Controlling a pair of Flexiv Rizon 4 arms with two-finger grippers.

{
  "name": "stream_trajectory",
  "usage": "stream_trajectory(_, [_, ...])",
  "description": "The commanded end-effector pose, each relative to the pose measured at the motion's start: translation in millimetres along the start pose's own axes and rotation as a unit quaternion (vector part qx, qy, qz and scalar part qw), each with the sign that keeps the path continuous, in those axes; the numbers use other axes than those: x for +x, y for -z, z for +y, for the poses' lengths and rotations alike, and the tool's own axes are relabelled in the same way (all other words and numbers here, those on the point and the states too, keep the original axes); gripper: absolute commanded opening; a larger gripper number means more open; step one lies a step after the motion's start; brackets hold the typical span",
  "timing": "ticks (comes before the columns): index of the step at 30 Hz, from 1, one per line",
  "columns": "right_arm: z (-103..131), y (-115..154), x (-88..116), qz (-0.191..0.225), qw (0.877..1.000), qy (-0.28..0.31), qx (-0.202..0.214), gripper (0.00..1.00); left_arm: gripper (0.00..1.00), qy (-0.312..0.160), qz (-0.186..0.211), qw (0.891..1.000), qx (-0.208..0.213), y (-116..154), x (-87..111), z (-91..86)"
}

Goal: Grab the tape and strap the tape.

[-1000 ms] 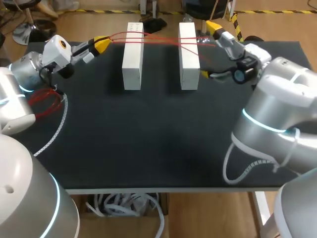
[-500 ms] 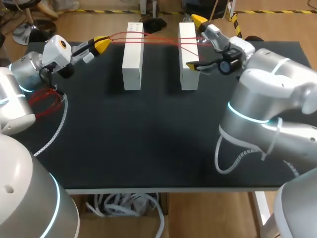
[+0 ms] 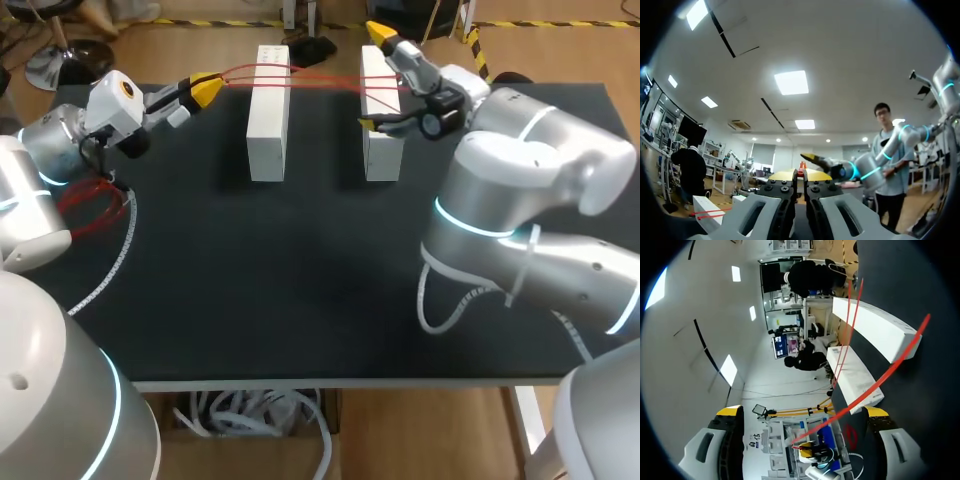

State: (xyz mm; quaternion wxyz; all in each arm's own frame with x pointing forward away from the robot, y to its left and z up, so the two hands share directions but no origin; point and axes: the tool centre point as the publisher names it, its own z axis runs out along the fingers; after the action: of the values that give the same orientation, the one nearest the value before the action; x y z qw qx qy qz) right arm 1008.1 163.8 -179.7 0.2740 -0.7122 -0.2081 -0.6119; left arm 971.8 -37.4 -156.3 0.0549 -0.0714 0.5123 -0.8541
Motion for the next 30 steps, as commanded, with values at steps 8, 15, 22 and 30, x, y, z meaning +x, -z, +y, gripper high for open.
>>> stream_trajectory(8, [2, -2, -3, 0.005, 1.000, 0.000, 0.001, 1.00, 0.00, -0.001, 0.000, 1.000, 0.001, 0, 0.2, 0.8])
stream_trajectory(15, [2, -2, -3, 0.005, 1.000, 0.000, 0.001, 1.00, 0.00, -0.001, 0.000, 1.000, 0.001, 0, 0.2, 0.8])
stream_trajectory(22, [-1, -1, -6, 0.014, 1.000, -0.013, -0.003, 1.00, 0.00, -0.001, 0.000, 1.000, 0.001, 0, 0.2, 0.8])
stream_trajectory(30, [-24, 5, -10, 0.055, 0.996, -0.054, -0.054, 1.00, 0.00, -0.001, 0.000, 1.000, 0.001, 0, 0.2, 0.8])
